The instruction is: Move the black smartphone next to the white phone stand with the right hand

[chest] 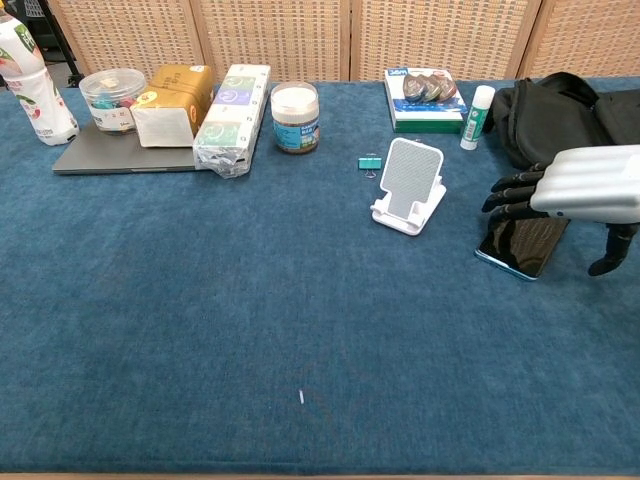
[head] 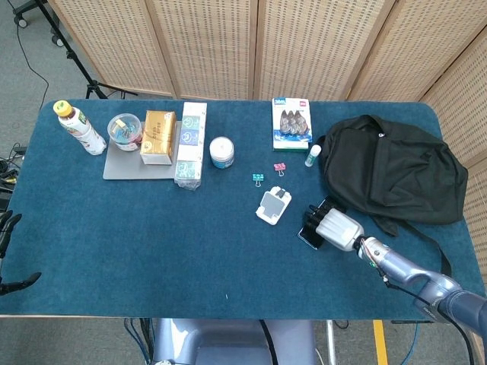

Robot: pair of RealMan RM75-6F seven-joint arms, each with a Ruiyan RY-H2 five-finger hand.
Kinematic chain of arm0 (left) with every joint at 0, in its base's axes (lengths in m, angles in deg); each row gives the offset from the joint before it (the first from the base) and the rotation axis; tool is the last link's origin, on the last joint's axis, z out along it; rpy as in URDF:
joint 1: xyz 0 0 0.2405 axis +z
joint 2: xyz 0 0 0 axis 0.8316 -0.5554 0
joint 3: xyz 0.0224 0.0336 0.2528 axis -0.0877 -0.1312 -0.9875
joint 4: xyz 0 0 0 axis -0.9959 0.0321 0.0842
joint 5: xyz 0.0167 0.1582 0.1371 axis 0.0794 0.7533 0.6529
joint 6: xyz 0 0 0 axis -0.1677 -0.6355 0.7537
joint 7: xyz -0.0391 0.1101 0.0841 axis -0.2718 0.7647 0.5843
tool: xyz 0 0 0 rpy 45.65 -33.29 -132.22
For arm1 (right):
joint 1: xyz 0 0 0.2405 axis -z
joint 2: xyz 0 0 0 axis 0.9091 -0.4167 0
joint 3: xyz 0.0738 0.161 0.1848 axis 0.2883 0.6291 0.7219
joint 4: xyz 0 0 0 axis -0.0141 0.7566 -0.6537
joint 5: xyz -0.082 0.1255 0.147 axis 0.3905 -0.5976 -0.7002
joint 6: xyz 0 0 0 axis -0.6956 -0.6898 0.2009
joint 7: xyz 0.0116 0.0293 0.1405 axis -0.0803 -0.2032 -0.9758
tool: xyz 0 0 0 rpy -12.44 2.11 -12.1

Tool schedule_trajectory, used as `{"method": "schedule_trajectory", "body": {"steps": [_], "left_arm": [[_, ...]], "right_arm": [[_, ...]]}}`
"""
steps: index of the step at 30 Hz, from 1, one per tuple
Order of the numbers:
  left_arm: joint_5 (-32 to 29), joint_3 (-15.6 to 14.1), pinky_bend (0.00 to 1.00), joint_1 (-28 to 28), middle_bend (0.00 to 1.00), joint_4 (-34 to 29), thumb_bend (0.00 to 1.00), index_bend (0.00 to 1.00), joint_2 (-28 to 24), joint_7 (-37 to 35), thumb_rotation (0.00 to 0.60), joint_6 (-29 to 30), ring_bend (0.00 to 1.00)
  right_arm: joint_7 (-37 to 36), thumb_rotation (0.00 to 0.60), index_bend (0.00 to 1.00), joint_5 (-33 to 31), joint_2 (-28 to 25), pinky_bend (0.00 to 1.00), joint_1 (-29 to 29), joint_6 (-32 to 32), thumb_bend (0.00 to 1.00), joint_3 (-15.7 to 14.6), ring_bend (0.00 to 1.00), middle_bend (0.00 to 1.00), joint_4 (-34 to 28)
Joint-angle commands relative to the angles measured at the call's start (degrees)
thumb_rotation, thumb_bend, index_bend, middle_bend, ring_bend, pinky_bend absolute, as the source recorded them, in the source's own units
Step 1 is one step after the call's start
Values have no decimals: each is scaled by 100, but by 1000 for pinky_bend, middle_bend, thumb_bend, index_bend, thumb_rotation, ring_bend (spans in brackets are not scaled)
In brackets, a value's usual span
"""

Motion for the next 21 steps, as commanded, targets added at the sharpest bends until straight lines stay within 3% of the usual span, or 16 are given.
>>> {"method": "schedule_trajectory", "body": {"steps": [1,10,13,18,21], "left_arm": [[-12,0,0,-10,0,-3,9,0,12,28,600,-20,0],[-32,8,0,-12,0,-4,10,0,16,35,600,-23,0],[-25,1,0,-16,0,-6,9,0,19,51,600,-31,0],[-21,-1,0,-6,0,-11,10,0,27,54,600,-12,0],[-22,0,0,-5,0,-10,10,0,27,53,600,-11,0]], "right_arm": [[2,600,147,34,132,190,-98,59,0,-6,61,111,184],[-159,600,147,-53,310,190,-149,-13,0,17,62,103,452],[-108,600,191,-81,340,191,-165,77,0,-19,80,128,496],[-132,600,356,-104,474,237,-105,17,0,-77,209,274,678],[-206,600,474,-84,532,315,-45,-181,31,-83,328,403,785]]}}
